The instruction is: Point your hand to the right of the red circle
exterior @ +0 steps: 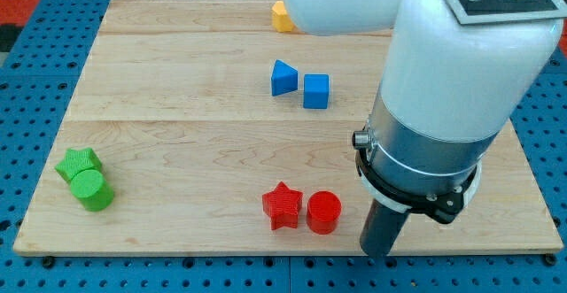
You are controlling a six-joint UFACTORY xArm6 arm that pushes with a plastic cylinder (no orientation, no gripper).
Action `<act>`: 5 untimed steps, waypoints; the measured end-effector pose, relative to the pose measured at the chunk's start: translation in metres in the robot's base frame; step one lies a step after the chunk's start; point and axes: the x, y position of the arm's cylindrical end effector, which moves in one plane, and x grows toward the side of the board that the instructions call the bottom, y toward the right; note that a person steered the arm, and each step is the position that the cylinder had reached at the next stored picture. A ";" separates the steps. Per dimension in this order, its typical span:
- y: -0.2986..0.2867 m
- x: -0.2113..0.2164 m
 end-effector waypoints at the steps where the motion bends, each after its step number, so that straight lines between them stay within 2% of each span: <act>1: 0.000 0.000; 5: 0.001 -0.025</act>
